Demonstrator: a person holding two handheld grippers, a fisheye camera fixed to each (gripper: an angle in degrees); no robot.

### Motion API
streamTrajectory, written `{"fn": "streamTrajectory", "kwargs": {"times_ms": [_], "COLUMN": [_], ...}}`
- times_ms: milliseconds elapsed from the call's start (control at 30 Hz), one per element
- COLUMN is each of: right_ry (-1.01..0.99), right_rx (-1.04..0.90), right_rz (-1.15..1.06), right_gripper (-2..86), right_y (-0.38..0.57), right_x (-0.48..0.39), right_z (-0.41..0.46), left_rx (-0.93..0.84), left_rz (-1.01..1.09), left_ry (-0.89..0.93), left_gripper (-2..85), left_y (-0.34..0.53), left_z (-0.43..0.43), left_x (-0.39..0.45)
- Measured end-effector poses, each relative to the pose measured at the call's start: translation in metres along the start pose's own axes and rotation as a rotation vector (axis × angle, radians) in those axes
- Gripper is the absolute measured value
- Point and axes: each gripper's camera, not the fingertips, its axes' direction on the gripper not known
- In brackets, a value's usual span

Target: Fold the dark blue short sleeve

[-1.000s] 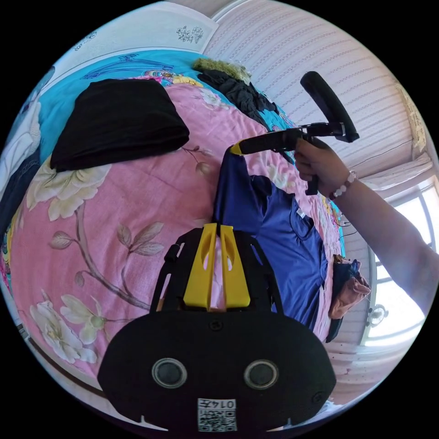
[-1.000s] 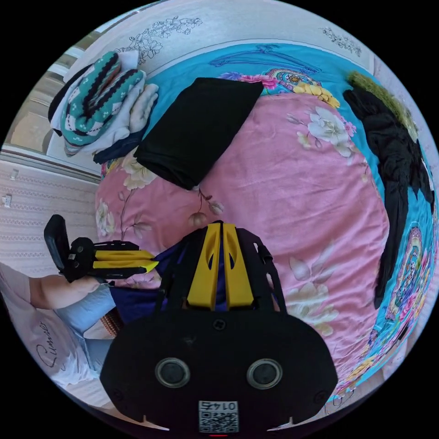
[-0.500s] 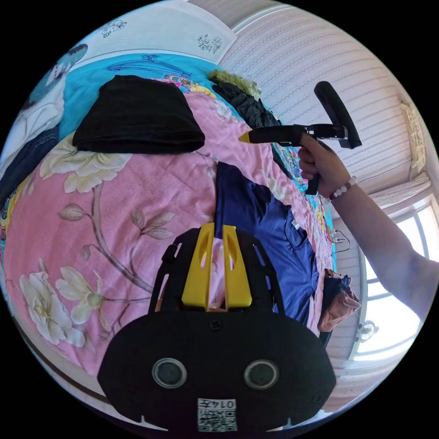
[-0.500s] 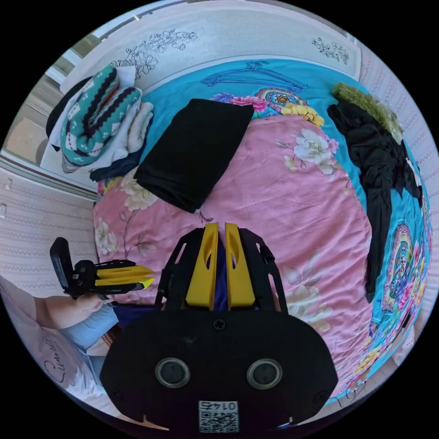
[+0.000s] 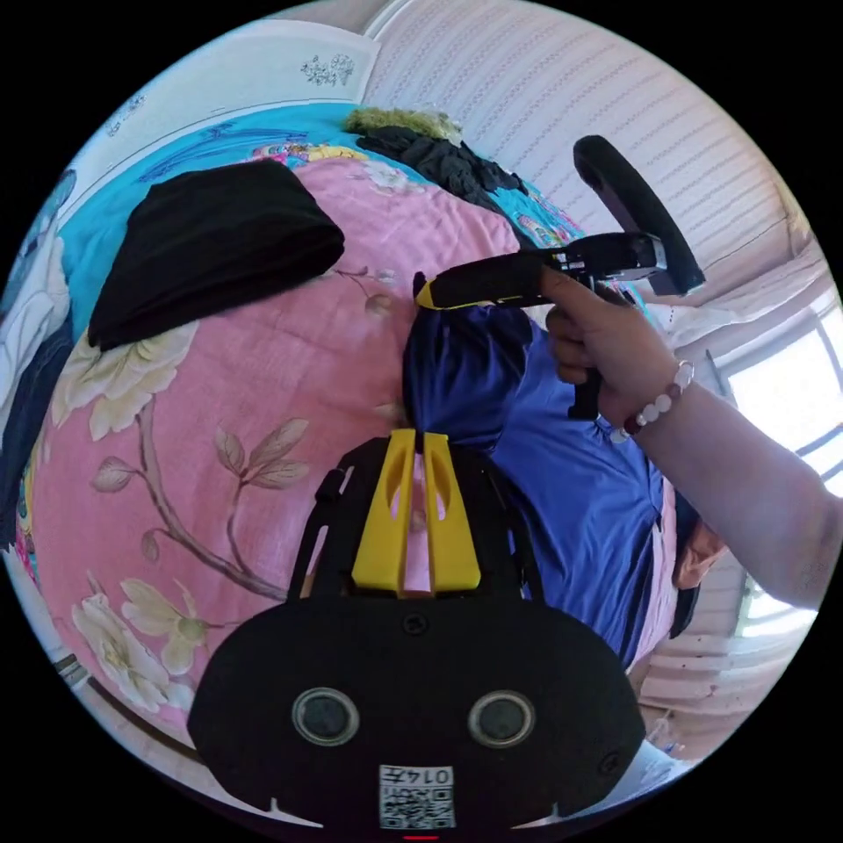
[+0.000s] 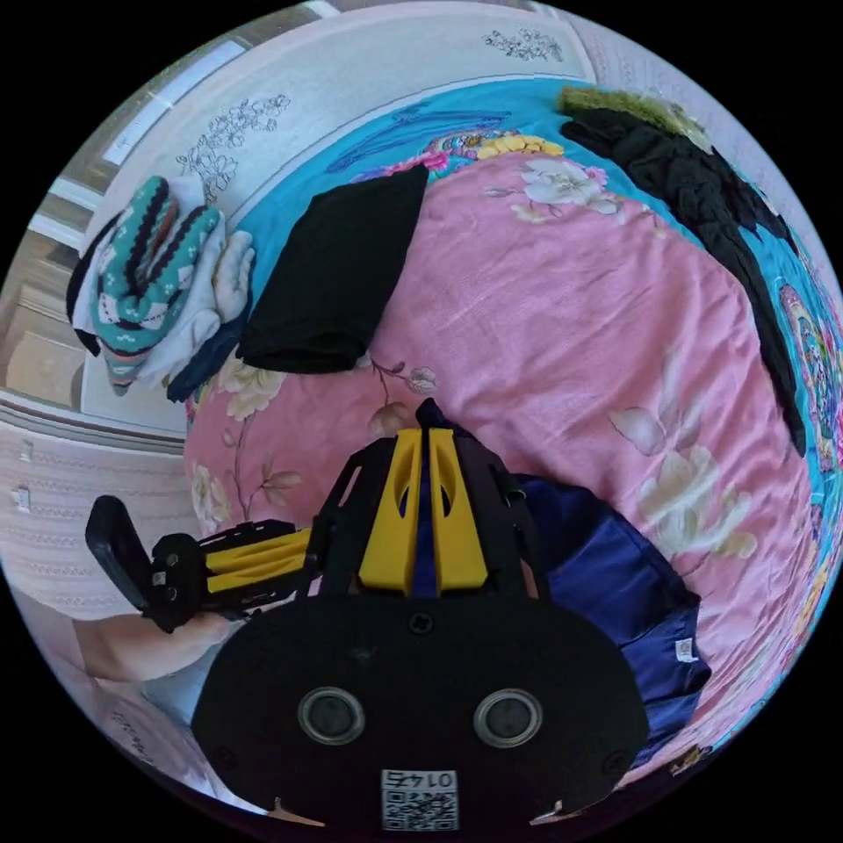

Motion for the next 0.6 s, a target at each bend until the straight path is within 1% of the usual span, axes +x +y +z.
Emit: {"fn": "streamTrajectory", "kwargs": {"times_ms": [67,133,200,267,300,333,433,500,600], "right_ry": [-0.071,-0.108,-0.106,-0.085,-0.049,-0.007,0.021,0.005,0.004], "right_rx": [0.104,0.22,0.26,0.254,0.231,0.183,0.018,0.008,0.046], "right_rz": [0.042,0.105,0.157,0.211,0.227,0.26,0.359,0.375,0.371], "right_gripper": [1.1,1.0,1.2,1.5,1.9,2.6,5.4,6.1,6.2], "right_y": [0.035,0.091,0.136,0.18,0.207,0.231,0.279,0.3,0.323], "right_x": [0.02,0.047,0.068,0.087,0.099,0.113,0.144,0.153,0.156], "right_z": [-0.041,-0.091,-0.116,-0.128,-0.128,-0.123,-0.107,-0.11,-0.124], "left_rx": [0.056,0.115,0.108,0.071,0.031,-0.034,-0.125,-0.117,-0.123], "left_rz": [0.073,0.181,0.263,0.314,0.332,0.333,0.344,0.36,0.374], "left_ry": [0.031,0.098,0.179,0.226,0.249,0.256,0.23,0.175,0.11], "left_gripper": [-0.7,-0.7,-0.3,0.7,3.7,6.0,8.4,8.5,8.1], "left_y": [-0.001,-0.001,-0.001,0.003,0.007,0.011,0.017,0.018,0.014], "left_z": [-0.009,-0.016,-0.013,0.0,0.013,0.028,0.048,0.049,0.056], "left_x": [0.022,0.056,0.085,0.112,0.127,0.139,0.161,0.173,0.19]}}
